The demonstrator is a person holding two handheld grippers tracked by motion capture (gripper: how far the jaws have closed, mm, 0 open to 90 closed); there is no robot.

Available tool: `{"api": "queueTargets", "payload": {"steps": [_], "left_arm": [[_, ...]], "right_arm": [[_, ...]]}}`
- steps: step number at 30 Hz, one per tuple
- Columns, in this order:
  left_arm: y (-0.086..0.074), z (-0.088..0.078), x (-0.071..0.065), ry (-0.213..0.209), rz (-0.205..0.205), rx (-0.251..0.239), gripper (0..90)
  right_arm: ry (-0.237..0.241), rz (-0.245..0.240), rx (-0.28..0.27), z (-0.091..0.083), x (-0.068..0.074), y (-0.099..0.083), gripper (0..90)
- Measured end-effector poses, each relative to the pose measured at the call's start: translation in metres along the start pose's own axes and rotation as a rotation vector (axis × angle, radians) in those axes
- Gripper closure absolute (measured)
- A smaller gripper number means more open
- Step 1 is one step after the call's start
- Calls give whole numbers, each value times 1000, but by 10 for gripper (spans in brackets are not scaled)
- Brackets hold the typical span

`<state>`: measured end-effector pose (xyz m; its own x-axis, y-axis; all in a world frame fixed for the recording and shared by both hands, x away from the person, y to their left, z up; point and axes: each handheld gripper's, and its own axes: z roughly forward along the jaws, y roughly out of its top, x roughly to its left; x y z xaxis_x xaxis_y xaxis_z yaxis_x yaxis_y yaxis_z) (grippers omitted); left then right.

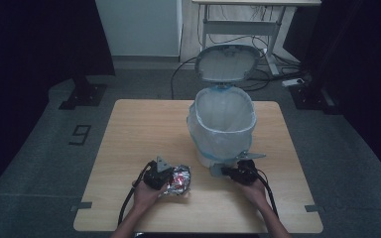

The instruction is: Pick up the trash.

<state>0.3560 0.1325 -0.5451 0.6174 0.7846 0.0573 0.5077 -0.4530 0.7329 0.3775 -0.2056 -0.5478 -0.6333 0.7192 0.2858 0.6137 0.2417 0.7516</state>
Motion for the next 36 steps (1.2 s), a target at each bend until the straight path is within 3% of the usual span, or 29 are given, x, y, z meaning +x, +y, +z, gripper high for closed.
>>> {"api": "queueTargets", "payload": {"steps": [10, 14, 26, 36], "left_arm": [[6, -24, 6, -18, -29, -67, 900], [9, -36, 9, -19, -51, -118, 900], [10, -51, 17, -37, -82, -159, 900], [15, -58, 14, -51, -67, -184, 900]], "right_arm": [[8, 4, 2, 0, -1, 0, 900], [9, 5, 3, 0, -1, 0, 900], [16, 9, 6, 0, -3, 1, 900], [21, 14, 9, 0, -3, 1, 900]]}}
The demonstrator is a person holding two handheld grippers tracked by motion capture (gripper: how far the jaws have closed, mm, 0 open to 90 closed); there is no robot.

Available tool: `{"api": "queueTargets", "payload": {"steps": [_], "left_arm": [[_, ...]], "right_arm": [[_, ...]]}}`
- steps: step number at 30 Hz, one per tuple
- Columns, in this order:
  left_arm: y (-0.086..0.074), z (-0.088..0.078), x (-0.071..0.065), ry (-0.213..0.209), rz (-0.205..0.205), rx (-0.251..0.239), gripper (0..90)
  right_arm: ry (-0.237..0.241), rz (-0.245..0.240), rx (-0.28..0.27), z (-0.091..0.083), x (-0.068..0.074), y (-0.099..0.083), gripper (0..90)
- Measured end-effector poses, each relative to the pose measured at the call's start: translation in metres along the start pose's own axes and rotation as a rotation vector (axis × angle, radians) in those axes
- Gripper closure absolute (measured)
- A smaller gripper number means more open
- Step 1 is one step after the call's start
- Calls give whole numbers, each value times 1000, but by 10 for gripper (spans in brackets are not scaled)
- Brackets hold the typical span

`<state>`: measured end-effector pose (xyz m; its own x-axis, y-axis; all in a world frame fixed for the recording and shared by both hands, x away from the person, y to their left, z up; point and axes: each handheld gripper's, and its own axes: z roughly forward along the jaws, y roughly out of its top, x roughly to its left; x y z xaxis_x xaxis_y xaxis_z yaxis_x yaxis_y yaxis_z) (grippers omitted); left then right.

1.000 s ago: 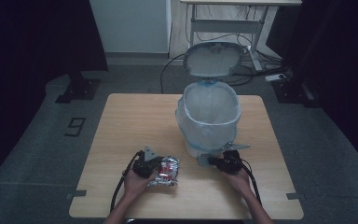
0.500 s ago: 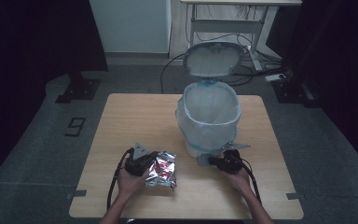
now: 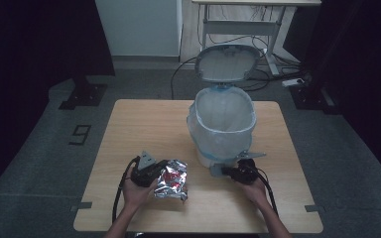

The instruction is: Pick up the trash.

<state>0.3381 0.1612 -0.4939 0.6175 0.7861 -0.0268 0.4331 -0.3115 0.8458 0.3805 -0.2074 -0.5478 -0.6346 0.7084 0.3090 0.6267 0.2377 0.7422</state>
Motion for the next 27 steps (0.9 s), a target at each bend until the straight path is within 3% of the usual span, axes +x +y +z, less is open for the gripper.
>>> {"api": "queueTargets", "payload": {"steps": [8, 27], "left_arm": [[7, -4, 3, -21, -9, -26, 900], [27, -21, 4, -9, 12, -51, 900]], "right_arm": [[3, 0, -3, 0, -1, 0, 900], [7, 8, -2, 0, -1, 0, 900]]}}
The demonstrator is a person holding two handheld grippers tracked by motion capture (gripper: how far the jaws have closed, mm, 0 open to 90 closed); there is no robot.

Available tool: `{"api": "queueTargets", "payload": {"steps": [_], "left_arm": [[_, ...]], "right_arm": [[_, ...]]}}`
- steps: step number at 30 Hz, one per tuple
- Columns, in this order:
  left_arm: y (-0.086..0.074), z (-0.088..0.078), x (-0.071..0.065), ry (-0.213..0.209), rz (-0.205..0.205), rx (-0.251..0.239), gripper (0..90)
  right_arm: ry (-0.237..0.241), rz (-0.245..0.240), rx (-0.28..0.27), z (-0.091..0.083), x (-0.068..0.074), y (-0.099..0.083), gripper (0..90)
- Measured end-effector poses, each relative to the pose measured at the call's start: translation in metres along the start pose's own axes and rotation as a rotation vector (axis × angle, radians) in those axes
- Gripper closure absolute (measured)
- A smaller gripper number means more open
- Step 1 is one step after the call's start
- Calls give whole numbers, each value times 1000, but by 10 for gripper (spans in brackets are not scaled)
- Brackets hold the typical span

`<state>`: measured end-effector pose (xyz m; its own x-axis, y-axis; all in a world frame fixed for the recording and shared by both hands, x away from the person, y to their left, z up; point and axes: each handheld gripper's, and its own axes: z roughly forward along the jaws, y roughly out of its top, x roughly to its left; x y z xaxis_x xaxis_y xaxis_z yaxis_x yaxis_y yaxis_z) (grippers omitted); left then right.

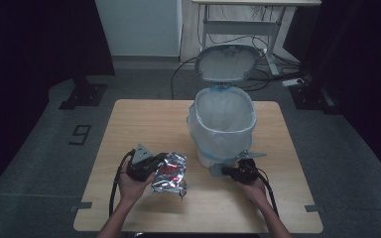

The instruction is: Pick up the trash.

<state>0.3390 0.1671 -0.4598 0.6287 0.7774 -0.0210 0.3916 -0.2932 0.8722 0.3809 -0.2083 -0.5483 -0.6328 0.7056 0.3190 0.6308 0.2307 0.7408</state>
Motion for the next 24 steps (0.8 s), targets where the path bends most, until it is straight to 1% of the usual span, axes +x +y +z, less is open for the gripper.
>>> {"api": "queueTargets", "payload": {"steps": [5, 10, 21, 24], "left_arm": [[11, -7, 0, 6, 16, -19, 900], [20, -12, -1, 12, 31, -24, 900], [31, -16, 0, -2, 23, -47, 900], [33, -16, 0, -5, 24, -46, 900]], "right_arm": [[2, 0, 1, 0, 0, 0, 900], [1, 1, 0, 0, 0, 0, 900], [2, 2, 0, 0, 0, 0, 900], [2, 3, -1, 0, 0, 0, 900]]}}
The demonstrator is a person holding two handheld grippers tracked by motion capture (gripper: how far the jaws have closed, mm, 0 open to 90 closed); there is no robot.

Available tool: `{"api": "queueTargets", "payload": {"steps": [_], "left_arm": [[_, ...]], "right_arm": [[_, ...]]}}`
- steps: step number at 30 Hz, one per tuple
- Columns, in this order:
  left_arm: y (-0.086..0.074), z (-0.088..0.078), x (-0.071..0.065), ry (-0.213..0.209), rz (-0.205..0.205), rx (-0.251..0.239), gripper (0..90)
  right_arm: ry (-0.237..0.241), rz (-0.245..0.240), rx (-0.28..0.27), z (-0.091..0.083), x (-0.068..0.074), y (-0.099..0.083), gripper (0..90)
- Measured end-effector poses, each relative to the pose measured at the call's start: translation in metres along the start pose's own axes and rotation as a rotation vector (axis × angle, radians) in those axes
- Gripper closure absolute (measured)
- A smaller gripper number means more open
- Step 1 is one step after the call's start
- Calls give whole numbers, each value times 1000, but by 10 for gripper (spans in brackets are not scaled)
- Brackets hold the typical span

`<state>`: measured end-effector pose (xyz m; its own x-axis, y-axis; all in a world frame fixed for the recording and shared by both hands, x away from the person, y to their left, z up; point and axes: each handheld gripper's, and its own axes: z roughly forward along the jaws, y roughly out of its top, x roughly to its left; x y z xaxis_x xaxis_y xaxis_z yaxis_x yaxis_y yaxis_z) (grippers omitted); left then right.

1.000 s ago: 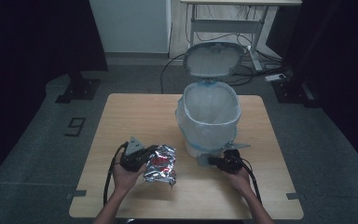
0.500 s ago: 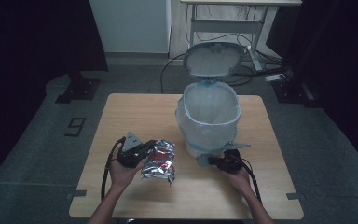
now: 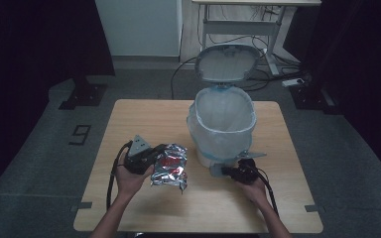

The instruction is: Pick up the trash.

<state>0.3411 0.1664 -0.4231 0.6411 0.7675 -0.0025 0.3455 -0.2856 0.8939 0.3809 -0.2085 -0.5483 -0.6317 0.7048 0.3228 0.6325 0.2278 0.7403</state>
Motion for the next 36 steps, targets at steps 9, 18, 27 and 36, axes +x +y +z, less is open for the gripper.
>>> {"api": "queueTargets", "payload": {"steps": [9, 18, 27, 36], "left_arm": [[6, -3, 3, -21, -26, -10, 900], [20, -9, 7, -29, -38, -22, 900], [32, -9, 8, -32, -38, -29, 900], [39, -6, 5, -42, -33, -28, 900]], "right_arm": [[0, 0, 1, 0, 0, 0, 900], [1, 1, 1, 0, 0, 0, 900], [-1, 1, 1, 0, 0, 0, 900], [1, 3, 0, 0, 0, 0, 900]]}}
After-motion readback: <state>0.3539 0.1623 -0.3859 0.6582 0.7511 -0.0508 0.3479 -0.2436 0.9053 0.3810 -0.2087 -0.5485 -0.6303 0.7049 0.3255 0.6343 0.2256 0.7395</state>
